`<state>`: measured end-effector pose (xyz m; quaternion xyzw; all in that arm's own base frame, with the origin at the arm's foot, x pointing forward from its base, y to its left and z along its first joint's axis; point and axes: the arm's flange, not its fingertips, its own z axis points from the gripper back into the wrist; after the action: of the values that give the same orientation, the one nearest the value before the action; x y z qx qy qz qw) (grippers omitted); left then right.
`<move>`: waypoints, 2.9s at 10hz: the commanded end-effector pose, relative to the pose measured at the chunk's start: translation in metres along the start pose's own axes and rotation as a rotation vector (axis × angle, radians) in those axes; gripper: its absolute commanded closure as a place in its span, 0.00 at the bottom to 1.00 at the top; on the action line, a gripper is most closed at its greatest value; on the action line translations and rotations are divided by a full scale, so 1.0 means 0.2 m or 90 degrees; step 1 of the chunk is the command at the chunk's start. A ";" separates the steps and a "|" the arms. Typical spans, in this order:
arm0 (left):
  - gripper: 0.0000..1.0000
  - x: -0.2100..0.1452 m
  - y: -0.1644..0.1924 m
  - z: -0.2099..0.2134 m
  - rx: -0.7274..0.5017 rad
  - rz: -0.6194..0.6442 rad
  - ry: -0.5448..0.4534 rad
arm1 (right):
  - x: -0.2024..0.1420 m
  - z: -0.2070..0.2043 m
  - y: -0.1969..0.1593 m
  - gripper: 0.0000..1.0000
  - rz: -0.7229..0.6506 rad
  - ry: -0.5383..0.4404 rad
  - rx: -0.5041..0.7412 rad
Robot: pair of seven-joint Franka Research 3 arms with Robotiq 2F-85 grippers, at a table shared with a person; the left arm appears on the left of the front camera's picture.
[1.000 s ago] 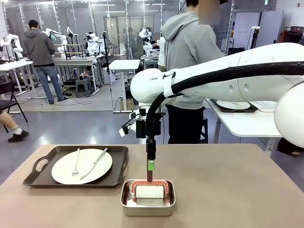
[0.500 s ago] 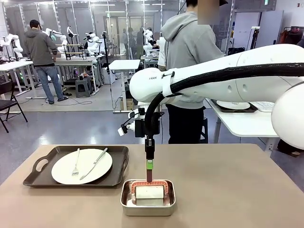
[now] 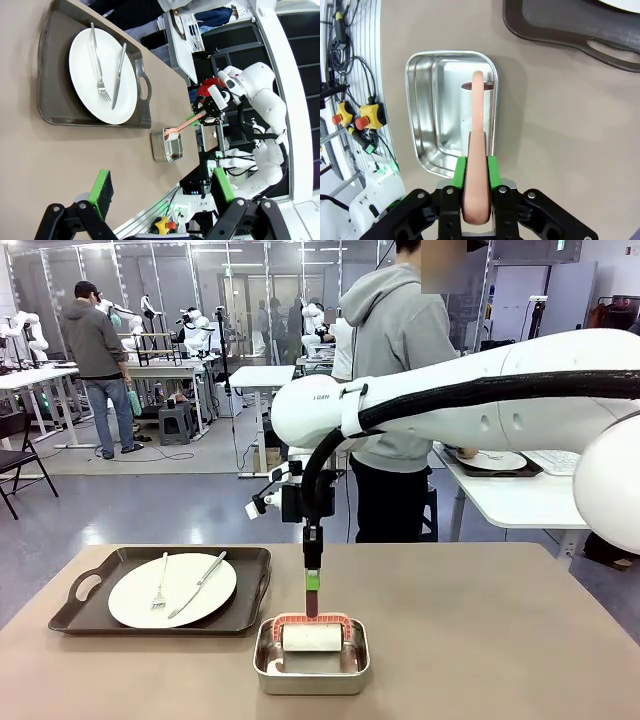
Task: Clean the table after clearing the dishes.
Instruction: When the left (or right) Handle tray is removed, use the left hand (or right hand) to clean the left (or right) side of the table with the Lint Roller.
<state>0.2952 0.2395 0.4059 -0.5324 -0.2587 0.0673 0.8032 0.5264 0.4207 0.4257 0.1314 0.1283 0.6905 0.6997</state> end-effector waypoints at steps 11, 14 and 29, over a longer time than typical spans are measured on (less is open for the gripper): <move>0.00 0.00 -0.01 0.02 -0.005 -0.004 0.001 | -0.10 0.55 0.41 0.79 -0.214 -0.032 -0.098; 0.00 0.00 -0.01 0.02 -0.005 -0.004 0.001 | -0.61 0.41 0.28 0.79 -0.387 -0.269 -0.028; 0.00 0.00 -0.01 0.02 -0.005 -0.004 0.001 | -1.86 -0.30 -0.16 0.79 -0.819 -0.679 0.311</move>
<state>0.2954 0.2396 0.4062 -0.5323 -0.2588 0.0671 0.8032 0.5344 0.0472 0.3560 0.4842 -0.0253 -0.0390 0.8737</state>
